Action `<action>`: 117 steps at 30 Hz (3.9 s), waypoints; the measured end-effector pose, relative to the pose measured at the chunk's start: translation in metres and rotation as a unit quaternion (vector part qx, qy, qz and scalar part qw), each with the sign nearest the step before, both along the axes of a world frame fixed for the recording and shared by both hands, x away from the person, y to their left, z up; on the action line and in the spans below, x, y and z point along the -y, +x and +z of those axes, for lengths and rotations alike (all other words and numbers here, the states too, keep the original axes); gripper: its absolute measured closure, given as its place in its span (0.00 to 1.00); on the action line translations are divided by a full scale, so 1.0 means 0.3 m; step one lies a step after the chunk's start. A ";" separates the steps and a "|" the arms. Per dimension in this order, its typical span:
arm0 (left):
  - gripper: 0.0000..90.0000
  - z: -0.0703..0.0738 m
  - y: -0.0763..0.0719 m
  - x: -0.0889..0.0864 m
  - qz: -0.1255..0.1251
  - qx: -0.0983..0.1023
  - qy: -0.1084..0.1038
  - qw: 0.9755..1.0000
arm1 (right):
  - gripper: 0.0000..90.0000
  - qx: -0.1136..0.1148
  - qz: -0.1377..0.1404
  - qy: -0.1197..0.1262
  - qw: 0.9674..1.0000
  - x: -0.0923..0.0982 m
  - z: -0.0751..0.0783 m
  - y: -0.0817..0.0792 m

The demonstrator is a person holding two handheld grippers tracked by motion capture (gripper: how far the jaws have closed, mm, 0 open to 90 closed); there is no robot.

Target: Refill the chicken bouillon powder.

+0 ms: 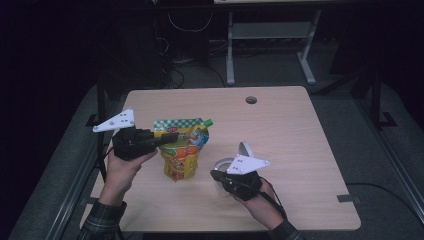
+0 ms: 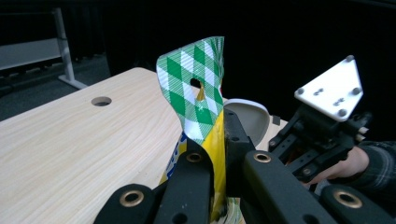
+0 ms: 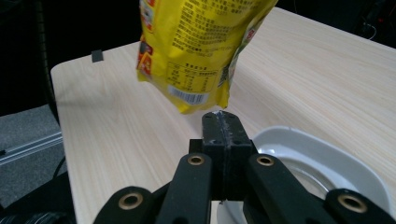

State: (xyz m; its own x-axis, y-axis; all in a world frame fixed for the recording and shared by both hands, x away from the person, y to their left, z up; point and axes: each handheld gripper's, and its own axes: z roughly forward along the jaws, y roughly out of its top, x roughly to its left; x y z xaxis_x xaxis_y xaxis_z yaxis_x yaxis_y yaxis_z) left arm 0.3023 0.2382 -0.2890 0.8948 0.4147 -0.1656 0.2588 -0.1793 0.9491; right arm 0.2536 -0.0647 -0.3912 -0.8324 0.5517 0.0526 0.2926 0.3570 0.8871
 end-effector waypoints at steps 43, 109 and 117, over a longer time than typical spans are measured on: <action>1.00 0.147 -0.021 0.055 -0.049 0.009 -0.025 0.998 | 1.00 0.001 -0.001 0.013 1.000 -0.154 0.040 0.053; 1.00 0.078 0.070 0.269 -0.098 -0.012 0.129 0.987 | 1.00 0.050 0.157 0.066 0.984 -0.287 -0.063 -0.028; 1.00 0.056 0.079 0.287 -0.081 -0.022 0.156 0.984 | 1.00 0.063 0.167 0.065 0.982 -0.293 -0.065 -0.041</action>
State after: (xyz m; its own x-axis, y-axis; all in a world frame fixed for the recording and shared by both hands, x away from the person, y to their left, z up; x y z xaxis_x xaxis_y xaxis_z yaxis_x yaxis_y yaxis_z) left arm 0.3260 0.1522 -0.2721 0.9481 0.3044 -0.0922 0.2418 -0.5016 0.8306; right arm 0.2413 0.0232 -0.4106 -0.9700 0.2429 -0.0100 0.0642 0.2958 0.9531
